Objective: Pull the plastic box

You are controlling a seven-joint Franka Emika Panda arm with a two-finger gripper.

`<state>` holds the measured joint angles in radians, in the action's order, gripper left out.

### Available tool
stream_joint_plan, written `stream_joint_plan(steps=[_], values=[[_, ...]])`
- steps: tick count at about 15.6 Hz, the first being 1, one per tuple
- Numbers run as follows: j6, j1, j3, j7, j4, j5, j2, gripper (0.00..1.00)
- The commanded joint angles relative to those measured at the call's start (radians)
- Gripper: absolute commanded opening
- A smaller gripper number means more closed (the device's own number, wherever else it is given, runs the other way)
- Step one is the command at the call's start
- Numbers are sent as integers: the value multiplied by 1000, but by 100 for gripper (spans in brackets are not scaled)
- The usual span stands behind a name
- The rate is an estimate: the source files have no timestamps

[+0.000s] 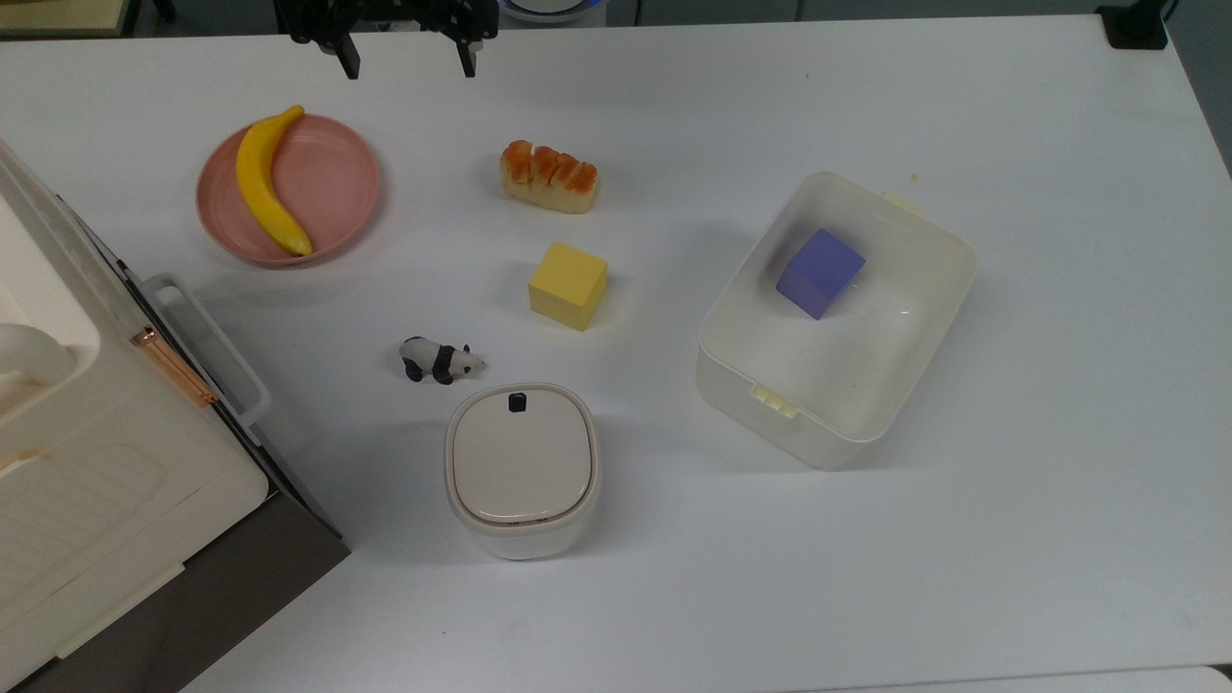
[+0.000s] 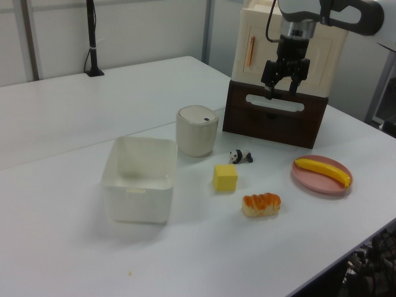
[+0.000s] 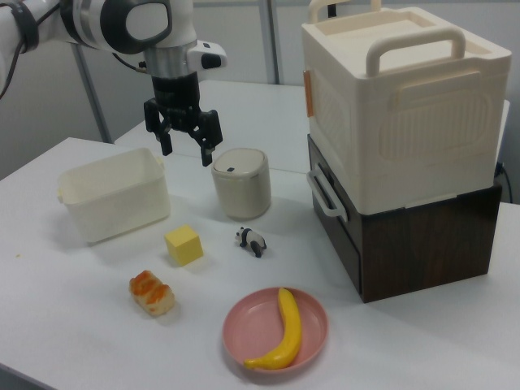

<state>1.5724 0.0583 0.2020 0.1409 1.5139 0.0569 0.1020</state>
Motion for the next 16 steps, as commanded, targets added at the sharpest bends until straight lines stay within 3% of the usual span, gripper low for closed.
stream_joint_plan(steps=[1,9,12,16], values=[[24,18,14,3,25,12,-13,100],[67,73,8,23,60,12,11,100],[168,146,8,29,153,11,15,100],[222,204,8,19,190,9,73,100]])
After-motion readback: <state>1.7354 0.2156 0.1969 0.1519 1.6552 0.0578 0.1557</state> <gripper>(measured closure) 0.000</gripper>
